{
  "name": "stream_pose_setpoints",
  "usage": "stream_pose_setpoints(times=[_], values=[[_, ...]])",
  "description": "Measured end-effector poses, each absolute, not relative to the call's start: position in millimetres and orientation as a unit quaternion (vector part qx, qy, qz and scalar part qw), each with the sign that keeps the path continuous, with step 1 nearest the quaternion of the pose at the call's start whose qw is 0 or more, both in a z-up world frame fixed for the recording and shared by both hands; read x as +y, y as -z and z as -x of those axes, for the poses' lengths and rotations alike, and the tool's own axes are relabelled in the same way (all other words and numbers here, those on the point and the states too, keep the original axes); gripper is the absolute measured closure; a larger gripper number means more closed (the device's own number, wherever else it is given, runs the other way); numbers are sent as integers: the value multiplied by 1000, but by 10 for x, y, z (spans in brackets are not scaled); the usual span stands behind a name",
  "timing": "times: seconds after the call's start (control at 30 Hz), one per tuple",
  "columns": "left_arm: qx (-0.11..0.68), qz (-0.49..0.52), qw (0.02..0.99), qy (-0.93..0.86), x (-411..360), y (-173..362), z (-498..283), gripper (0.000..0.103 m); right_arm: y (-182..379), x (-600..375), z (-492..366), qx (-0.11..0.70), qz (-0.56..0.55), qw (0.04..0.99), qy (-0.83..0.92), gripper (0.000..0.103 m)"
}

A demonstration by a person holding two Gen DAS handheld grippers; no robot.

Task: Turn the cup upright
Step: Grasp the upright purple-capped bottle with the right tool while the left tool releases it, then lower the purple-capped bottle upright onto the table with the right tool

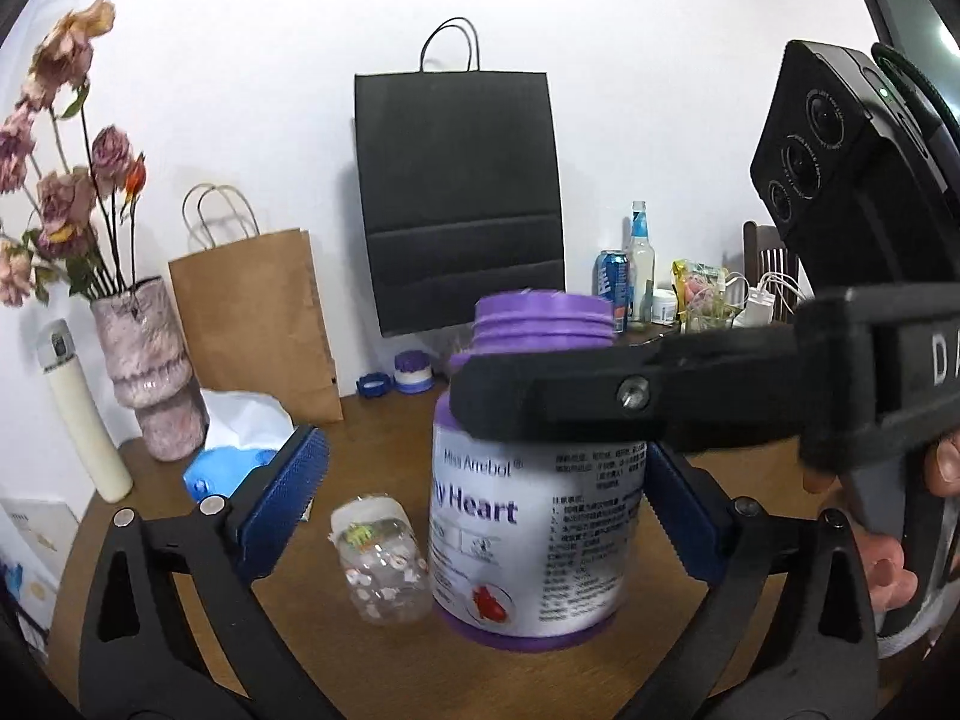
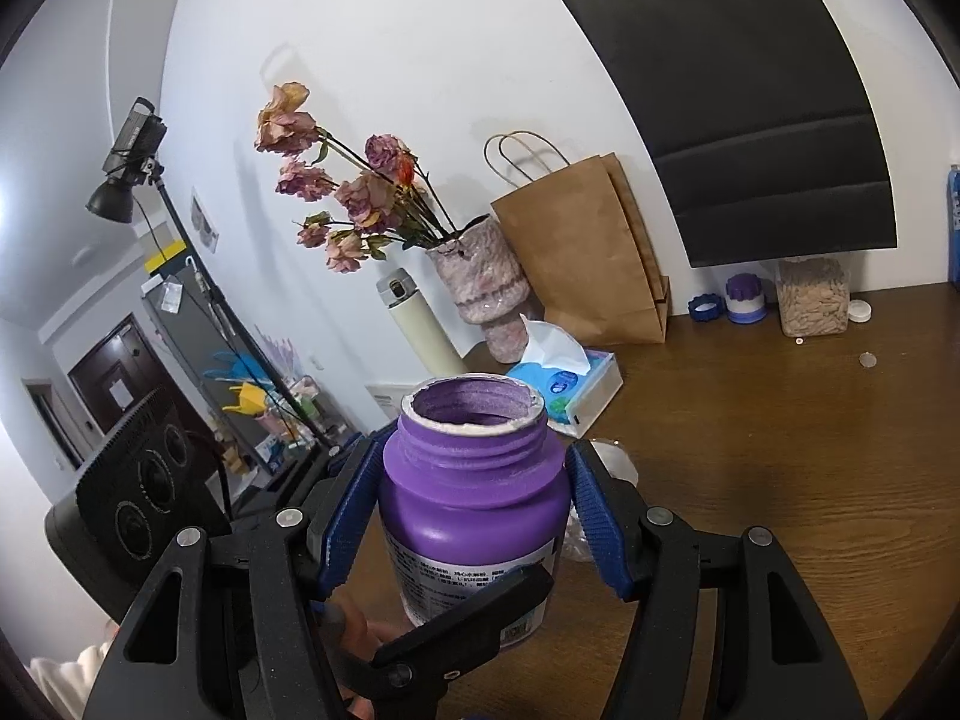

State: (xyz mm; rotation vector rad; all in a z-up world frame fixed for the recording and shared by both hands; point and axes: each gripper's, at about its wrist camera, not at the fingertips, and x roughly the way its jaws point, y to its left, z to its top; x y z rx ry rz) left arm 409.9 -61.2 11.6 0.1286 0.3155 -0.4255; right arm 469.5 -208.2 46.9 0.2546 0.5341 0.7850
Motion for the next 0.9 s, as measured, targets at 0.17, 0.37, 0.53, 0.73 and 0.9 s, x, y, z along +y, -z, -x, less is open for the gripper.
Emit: stream_pose_setpoints(times=[0.17,0.37,0.53,0.73,0.9], values=[[219,-20,942,252,-458,47,-4040,0,-392,-2072,-4586,251,-83,893,-364,36],[323,40,909,260,-221,448,-4114,0,-57,-1963,-4508,257,-22,908,-330,36],[345,-2,904,253,-284,684,-4047,2,290,-1738,-4387,250,65,916,-306,36],[355,-52,896,260,-374,833,-3888,3,541,-1682,-4286,264,86,910,-308,36],[366,-57,895,249,-380,899,-3860,3,656,-1696,-4249,284,84,904,-309,35]])
